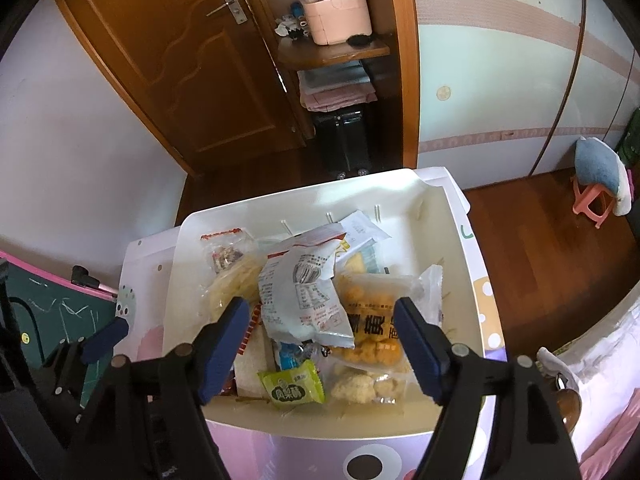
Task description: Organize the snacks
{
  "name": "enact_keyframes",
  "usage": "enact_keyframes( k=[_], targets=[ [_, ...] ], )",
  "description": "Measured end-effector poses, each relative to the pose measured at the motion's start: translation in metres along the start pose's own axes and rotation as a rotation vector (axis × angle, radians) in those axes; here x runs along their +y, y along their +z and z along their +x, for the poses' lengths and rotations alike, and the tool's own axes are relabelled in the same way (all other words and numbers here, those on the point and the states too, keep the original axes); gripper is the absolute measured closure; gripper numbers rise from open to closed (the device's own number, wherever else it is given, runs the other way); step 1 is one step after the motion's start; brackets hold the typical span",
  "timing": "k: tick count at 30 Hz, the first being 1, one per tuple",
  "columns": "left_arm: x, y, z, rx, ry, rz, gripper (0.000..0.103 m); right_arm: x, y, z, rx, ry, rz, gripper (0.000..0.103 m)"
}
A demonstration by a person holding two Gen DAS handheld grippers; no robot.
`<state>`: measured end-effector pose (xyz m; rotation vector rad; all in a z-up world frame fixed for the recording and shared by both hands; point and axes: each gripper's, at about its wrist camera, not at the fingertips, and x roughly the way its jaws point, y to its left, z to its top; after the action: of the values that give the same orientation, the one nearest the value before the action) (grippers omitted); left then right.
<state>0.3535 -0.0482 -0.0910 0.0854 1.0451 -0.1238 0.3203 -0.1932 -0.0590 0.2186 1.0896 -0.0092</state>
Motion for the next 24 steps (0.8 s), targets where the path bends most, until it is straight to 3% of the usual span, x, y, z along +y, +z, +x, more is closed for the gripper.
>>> enact_keyframes(
  k=[8,24],
  targets=[
    [0.007,-0.021,-0.017,-0.007,0.004,-0.024,0.009,0.003,-0.018,-0.014,-0.004,0.008,-0.006,0.028],
    [0.036,-0.090,-0.076,-0.023,0.036,-0.087,0.009,0.007,-0.094,-0.053,0.026,0.019,-0.045,0.028]
  ],
)
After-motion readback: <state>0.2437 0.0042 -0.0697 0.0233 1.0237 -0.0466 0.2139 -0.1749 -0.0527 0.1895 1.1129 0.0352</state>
